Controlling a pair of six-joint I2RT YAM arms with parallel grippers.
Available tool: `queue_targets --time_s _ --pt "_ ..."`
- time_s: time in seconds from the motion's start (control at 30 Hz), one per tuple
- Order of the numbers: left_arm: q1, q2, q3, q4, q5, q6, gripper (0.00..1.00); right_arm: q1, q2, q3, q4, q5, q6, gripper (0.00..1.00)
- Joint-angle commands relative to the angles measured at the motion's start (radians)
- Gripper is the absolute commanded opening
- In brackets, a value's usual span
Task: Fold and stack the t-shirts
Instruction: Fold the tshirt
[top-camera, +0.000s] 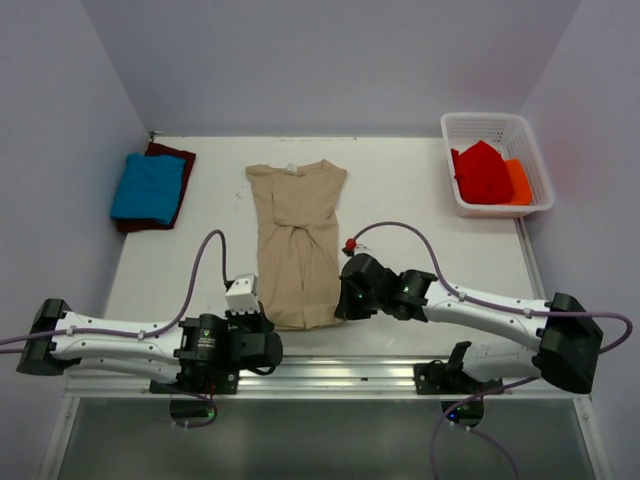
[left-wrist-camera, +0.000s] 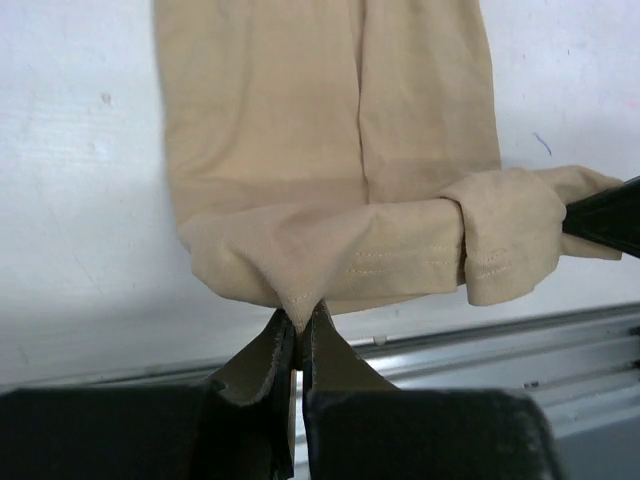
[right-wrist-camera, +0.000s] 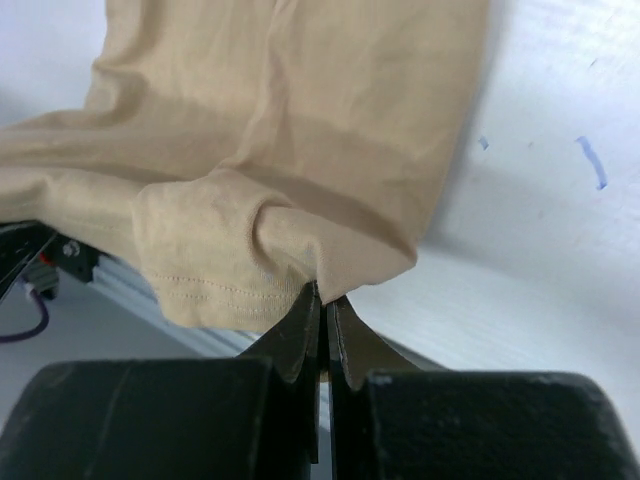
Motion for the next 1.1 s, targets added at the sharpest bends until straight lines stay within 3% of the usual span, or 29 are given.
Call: queue_targets --time_s 0.0,0.23,0.33,0.5,0.83,1.07 --pt "0.070 0.036 0.051 0.062 -0.155 0.196 0.00 -0.060 0.058 0.071 -0.021 0.059 -0.121 0.00" --pt "0.339 -0.031 -0.061 0.550 -0.031 0.725 0.00 -0.155 0.195 0.178 0.028 0.047 -0.256 0.00" --pt "0.463 0.004 -0.080 0.674 0.043 0.849 0.00 -0.178 0.264 0.241 0.037 0.042 -0.302 0.00" --pt "0.600 0.107 -0.091 0.831 0.139 0.951 0.00 -0.201 0.356 0.354 0.038 0.050 -0.366 0.00" --pt "0.851 0.260 -0.164 1.076 0.296 0.989 0.00 -0.262 0.477 0.510 0.026 0.058 -0.423 0.00" --pt "0.989 0.389 -0.092 1.162 0.392 1.032 0.00 -0.317 0.581 0.609 0.002 0.062 -0.432 0.00"
